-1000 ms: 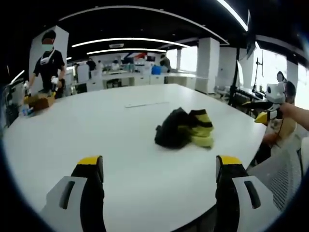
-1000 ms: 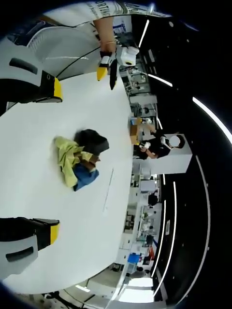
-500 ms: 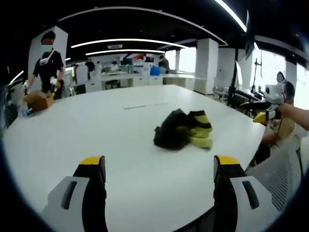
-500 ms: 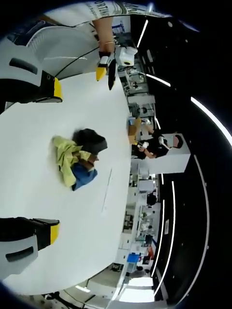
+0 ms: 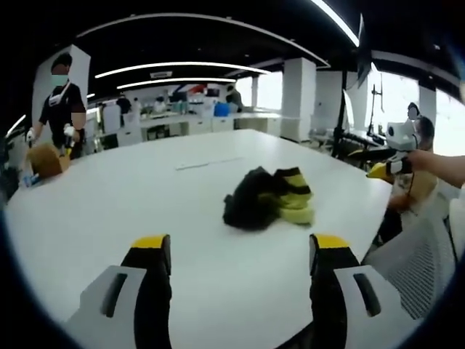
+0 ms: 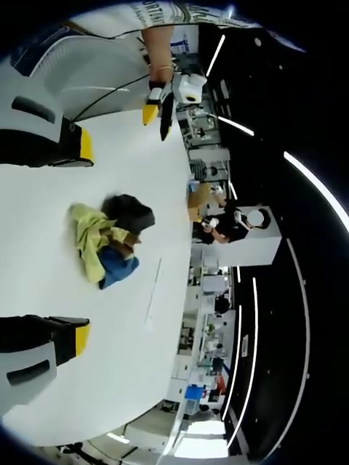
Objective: Fold the garment on the visible template until the final outline fits inside the template.
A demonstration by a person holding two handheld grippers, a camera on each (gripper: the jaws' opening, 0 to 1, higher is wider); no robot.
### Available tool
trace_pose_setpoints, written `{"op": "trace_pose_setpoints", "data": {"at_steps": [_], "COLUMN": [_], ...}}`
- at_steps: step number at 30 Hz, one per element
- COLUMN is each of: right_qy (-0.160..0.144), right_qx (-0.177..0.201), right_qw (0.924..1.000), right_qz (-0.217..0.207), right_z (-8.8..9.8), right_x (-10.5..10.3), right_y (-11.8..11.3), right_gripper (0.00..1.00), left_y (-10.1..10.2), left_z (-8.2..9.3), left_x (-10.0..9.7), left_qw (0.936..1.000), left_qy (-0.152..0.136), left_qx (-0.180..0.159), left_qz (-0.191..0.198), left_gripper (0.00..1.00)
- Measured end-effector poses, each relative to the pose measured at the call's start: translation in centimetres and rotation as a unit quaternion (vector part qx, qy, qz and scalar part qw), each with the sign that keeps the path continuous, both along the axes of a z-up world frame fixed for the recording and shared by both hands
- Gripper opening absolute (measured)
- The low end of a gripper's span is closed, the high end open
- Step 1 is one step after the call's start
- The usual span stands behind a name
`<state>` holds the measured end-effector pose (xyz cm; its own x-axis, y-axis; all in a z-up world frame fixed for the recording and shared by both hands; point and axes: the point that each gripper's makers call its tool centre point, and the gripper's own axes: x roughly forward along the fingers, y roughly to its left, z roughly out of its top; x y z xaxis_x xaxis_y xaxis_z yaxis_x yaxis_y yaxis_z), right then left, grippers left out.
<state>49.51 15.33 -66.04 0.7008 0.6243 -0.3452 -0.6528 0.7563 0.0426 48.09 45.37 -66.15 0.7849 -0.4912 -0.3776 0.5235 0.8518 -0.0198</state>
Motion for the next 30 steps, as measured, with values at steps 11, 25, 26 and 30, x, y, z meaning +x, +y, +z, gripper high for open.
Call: {"op": "trace_pose_setpoints", "data": {"at_steps": [11,25,26,30], "right_qy": [-0.009,0.014,0.015,0.017], "right_qx": [-0.008,-0.017,-0.017,-0.014], "right_qw": [0.9997,0.9986,0.9986,0.9985], "right_qz": [0.023,0.049,0.048,0.051], "right_z": [-0.6,-3.0,-3.0,-3.3], "right_x": [3.0,6.4,6.6,7.8], "right_y": [1.3,3.7,3.8,4.2], "right_gripper": [0.56,0.38,0.37,0.32], "left_y": [-2.2,-4.2,-4.4,-5.1], "left_z": [-0.2,-0.3,-0.3,-0.5], "left_x": [2.5,6.3,6.5,7.6], "left_qw": [0.9990,0.9962,0.9959,0.9949], "left_qy": [-0.006,0.001,0.002,0.004], "left_qx": [-0.004,-0.025,-0.027,-0.030], "left_qz": [-0.045,-0.083,-0.086,-0.096], "left_gripper": [0.59,0.46,0.45,0.42]}}
